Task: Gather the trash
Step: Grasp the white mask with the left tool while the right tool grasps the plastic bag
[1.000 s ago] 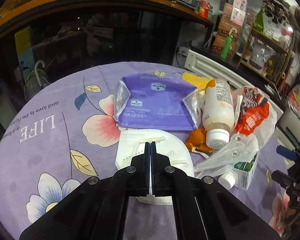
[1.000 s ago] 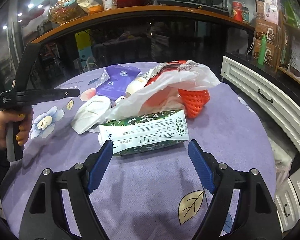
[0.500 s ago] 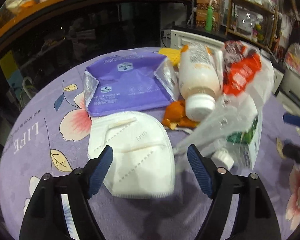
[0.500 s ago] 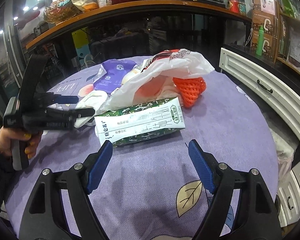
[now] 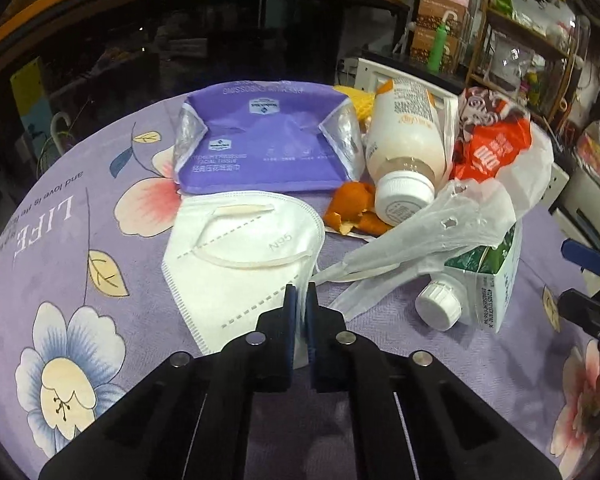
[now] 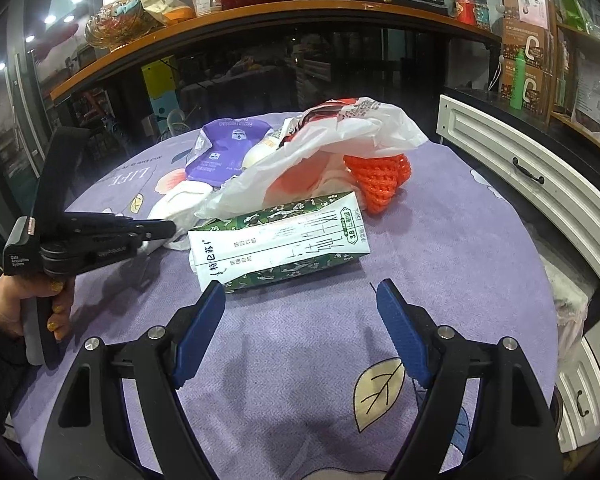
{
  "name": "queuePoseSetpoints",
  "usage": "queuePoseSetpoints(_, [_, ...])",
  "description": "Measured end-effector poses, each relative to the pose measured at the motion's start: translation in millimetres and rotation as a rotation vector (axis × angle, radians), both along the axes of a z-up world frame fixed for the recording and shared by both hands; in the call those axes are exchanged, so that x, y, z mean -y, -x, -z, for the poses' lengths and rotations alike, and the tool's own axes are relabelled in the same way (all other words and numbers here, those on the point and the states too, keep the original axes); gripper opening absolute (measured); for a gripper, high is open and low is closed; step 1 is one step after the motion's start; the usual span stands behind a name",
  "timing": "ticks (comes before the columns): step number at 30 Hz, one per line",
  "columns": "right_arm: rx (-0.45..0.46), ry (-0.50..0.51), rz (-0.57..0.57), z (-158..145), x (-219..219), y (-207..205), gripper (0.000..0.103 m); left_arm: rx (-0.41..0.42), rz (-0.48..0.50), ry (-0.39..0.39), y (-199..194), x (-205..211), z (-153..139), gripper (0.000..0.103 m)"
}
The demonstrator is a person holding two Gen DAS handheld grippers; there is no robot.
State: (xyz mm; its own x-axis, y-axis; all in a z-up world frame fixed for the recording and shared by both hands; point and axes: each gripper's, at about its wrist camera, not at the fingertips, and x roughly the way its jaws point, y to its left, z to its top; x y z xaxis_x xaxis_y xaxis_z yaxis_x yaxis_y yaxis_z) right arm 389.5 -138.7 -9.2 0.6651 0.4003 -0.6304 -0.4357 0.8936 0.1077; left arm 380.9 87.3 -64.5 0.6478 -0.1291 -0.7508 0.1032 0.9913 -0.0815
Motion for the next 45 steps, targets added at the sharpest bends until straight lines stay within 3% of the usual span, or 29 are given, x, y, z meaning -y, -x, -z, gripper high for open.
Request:
queuePoseSetpoints(11, [0.073,0.026,-0.049,-10,-18,0,0.078,0.178,-0.083,0.024,51,-23,-55,0.004])
queuePoseSetpoints(14, [0.064,0.038,-0.08,-10,-29,-7,0.093,0.204,-0.104,0.037,59,-31,-64,0.004])
queuePoseSetpoints(17, [0.073,0.066,-0.087,-7,-39,-14,0.094,0.232,-0.129,0.056,67,-42,-74,0.004])
queuePoseSetpoints(21, [0.086,0.14,-0.113,-5,-53,-23,0.094,0.247,-0.143,0.06,75,-51,-76,0.004])
queuePoseSetpoints(28, [0.091,0.16,-0.112,-9,-44,-29,0.094,0.25,-0.129,0.067,81,-50,-73,0.004])
queuePoseSetpoints(34, [0.069,-0.02,-0.08,-27,-19,-42,0.094,0.257,-0.105,0.078,82,-44,-73,0.004])
queuePoseSetpoints(38, [0.036,-0.061,-0.036,-37,-24,-63,0.094,0.256,-0.093,0.08,79,-40,-71,0.004])
queuePoseSetpoints(40, [0.013,-0.066,-0.011,-35,-28,-75,0.084,0.256,-0.087,0.079,79,-37,-71,0.004])
queuePoseSetpoints(43, [-0.046,-0.071,0.015,-28,-36,-93,0.04,0.254,-0.083,0.071,79,-35,-70,0.004])
queuePoseSetpoints(44, [-0.051,-0.067,0.017,-26,-37,-94,0.018,0.253,-0.083,0.069,79,-35,-70,0.004])
queuePoseSetpoints(45, [-0.046,-0.069,0.021,-26,-38,-94,0.013,0.252,-0.083,0.069,80,-35,-70,0.004])
